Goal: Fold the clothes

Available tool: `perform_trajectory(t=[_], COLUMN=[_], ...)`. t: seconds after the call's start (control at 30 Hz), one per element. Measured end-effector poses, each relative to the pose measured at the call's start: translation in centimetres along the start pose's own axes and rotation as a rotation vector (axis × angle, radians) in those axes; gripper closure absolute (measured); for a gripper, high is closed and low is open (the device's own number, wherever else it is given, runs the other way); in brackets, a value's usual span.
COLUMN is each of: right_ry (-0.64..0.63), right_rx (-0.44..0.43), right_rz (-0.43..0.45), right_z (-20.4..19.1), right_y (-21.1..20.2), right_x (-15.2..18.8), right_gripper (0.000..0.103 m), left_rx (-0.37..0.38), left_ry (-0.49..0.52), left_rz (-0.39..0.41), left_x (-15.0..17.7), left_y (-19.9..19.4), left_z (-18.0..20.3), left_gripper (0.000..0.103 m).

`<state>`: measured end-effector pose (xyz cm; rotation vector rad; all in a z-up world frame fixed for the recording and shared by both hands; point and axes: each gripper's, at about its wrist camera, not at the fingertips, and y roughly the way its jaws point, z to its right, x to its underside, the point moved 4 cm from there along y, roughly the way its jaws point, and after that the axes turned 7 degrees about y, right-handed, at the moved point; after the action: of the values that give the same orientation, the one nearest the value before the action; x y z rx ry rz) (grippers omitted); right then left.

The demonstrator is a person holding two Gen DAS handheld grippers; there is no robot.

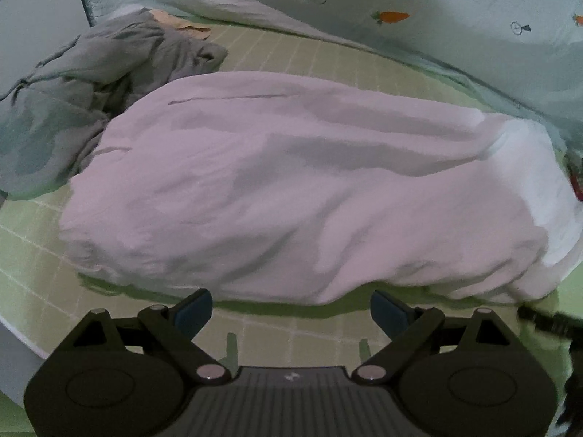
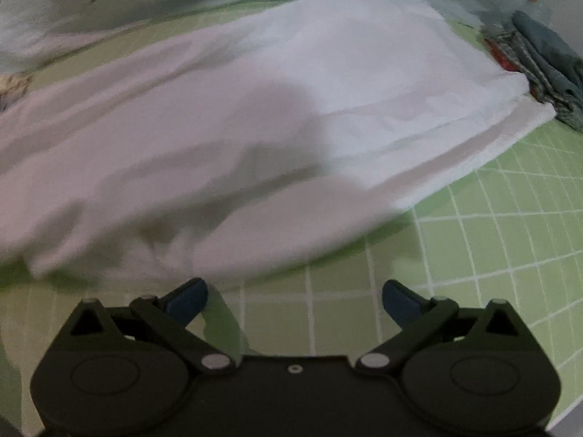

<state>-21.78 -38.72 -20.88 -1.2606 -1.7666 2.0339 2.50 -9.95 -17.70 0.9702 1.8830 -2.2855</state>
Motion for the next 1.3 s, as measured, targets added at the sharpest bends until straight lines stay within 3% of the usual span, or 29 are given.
perform_trajectory(t=[0.23, 0.5, 0.73, 0.97, 1.3], right_ry=[-0.012, 0.052, -0.021, -0.095, -0.21], right_rx=[-0.009, 0.004, -0.042, -0.088, -0.105], right_rz=[-0.015, 0.121, 0.082, 0.043, 0.017], right_z=[3.6, 4.6, 0.1, -4.5, -6.9], right_y=[-0.3, -0.8, 1.3, 3.3, 1.6], right_x=[-0.3, -4.6, -4.7, -4.9, -0.3], right_gripper=[0.0, 0.0, 0.0, 0.0, 0.0], left_rx=[-0.003, -0.054, -0.085, -0.053, 0.0], left_ry=[-0.042, -0.074, -0.08, -0.097, -0.045], left_rz=[0.003, -0.047, -0.063, -0.081, -0.102], left_x=[-1.5, -1.4, -0.5, 0.7, 1.2], left_y=[1.1, 1.9, 1.3, 1.1, 1.6], left_z=[5.6, 9.2, 8.0, 6.0, 3.2], left_gripper=[0.009, 0.009, 0.009, 0.009, 0.009])
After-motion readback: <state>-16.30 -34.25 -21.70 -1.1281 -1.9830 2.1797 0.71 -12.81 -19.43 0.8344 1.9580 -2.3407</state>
